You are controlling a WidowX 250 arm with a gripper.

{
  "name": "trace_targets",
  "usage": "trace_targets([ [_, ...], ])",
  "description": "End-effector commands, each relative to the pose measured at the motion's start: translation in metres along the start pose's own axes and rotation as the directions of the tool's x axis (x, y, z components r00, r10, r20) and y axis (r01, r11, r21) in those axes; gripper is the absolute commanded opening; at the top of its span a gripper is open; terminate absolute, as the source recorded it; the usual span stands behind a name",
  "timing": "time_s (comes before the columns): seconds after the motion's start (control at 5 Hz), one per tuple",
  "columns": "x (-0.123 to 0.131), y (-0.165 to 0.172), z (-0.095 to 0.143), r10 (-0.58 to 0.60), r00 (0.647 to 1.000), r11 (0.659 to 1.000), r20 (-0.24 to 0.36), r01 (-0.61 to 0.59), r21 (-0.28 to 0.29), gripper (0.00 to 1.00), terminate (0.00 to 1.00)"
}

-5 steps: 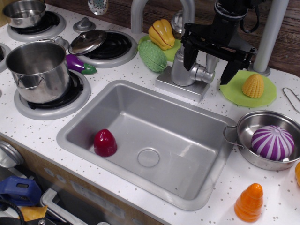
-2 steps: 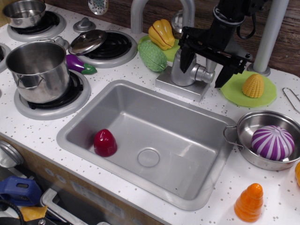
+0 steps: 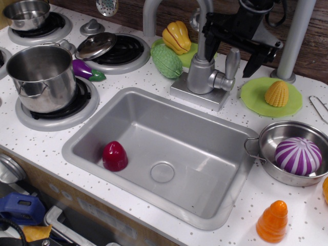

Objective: Turn lever vertical to front

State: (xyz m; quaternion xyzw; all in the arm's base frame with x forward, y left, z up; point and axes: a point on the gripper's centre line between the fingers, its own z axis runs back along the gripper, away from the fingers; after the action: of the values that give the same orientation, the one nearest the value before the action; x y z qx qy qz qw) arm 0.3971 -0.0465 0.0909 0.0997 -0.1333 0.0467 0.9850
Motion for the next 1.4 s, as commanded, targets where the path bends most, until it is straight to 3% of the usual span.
trace_targets([
  [0.0, 0.019, -0.009, 0.02, 0.02, 0.997, 0.999, 0.07, -0.018, -0.032, 1.0, 0.0],
  [0.4, 0.022, -0.007, 0.009, 0.009, 0.994, 0.999, 0.108, -0.004, -0.044, 1.0, 0.0],
  [0.6, 0.024, -0.008, 0.005, 0.013, 0.994, 0.999, 0.108, -0.008, -0.043, 0.0, 0.0],
  [1.0, 0.02, -0.004, -0.001, 0.031, 0.994, 0.998, 0.102, -0.025, -0.053, 0.0, 0.0],
  [1.2, 0.011, -0.009, 0.011, 0.058, 0.997, 0.998, 0.045, -0.057, -0.025, 0.0, 0.0],
])
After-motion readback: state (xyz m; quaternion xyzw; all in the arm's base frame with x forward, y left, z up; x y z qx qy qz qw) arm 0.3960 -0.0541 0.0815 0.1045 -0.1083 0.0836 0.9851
